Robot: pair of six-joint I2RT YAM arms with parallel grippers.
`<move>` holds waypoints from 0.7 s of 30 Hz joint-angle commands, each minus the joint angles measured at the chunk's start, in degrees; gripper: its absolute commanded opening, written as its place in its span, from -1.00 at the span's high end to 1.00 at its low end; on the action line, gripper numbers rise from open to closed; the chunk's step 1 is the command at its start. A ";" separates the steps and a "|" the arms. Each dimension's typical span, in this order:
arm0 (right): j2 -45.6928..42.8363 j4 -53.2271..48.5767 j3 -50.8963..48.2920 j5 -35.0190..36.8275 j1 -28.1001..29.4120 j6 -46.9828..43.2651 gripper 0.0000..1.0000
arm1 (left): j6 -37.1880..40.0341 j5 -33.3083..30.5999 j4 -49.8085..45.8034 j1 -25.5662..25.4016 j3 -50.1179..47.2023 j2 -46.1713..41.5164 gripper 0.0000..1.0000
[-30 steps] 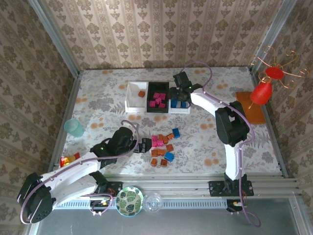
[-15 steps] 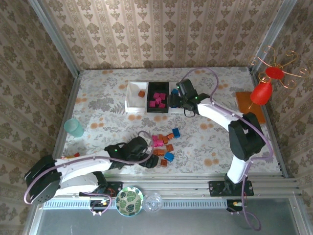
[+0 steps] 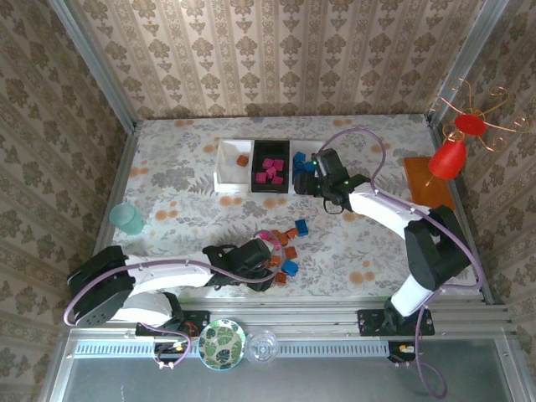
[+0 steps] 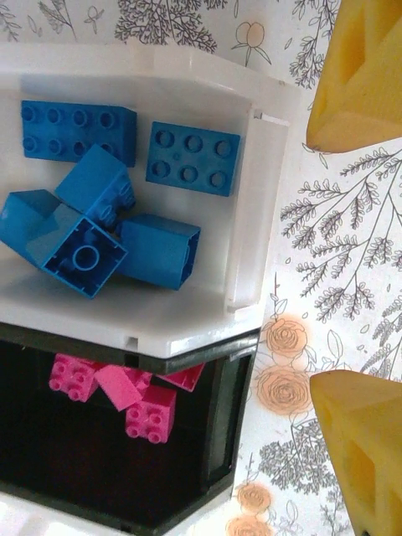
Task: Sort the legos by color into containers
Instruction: Pick up the lego from the middle-left of the table.
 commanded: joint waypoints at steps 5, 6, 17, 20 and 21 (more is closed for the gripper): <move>-3.16 1.31 -1.22 0.81 -0.09 0.73 -0.42 | 0.09 -0.16 -1.20 -0.63 1.25 1.72 0.34; -3.16 1.18 -1.28 0.91 -0.09 0.70 -0.42 | 0.01 -0.31 -1.39 -0.72 1.24 1.20 0.41; -7.31 3.58 -7.91 0.53 -0.02 2.51 -0.42 | 1.96 -2.42 -6.75 9.66 3.48 -15.64 0.55; -9.45 4.62 -10.78 -0.26 0.13 3.75 -0.42 | 5.23 -1.19 -5.32 17.84 7.65 -15.91 0.54; -10.06 4.65 -11.64 -0.29 0.30 3.99 -0.42 | 6.12 -0.62 -4.33 20.95 9.37 -14.76 0.55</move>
